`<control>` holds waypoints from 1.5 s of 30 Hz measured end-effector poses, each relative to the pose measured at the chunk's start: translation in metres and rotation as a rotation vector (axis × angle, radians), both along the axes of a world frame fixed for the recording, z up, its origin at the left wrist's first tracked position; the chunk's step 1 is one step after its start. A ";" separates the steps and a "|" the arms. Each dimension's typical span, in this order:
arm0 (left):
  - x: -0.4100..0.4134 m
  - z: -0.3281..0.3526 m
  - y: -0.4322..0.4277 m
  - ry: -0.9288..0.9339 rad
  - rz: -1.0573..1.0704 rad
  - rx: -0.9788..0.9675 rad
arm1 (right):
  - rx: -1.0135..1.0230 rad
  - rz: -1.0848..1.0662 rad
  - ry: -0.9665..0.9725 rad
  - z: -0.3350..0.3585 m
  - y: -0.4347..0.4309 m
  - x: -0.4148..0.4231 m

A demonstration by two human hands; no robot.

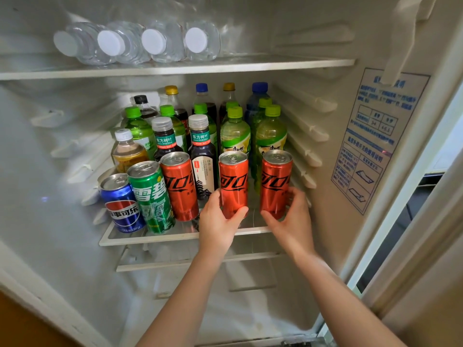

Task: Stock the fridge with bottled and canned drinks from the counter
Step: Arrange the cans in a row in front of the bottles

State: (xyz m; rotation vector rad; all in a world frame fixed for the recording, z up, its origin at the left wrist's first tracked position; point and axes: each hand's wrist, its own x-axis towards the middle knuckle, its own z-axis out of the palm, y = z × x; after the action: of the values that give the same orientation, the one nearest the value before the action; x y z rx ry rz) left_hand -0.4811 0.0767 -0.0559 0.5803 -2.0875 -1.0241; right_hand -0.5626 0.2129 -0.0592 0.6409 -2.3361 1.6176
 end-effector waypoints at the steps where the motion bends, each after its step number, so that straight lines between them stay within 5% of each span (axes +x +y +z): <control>1: 0.000 0.000 0.000 0.000 0.001 0.008 | 0.001 -0.005 0.002 0.000 0.000 0.000; 45: 0.005 0.002 -0.004 -0.055 -0.159 -0.036 | 0.030 -0.023 -0.014 -0.001 -0.002 0.002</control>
State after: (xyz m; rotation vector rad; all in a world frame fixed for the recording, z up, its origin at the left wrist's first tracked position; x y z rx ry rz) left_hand -0.4760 0.0727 -0.0538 0.4345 -2.2243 -1.0671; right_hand -0.5609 0.2110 -0.0603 0.6088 -2.3736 1.5856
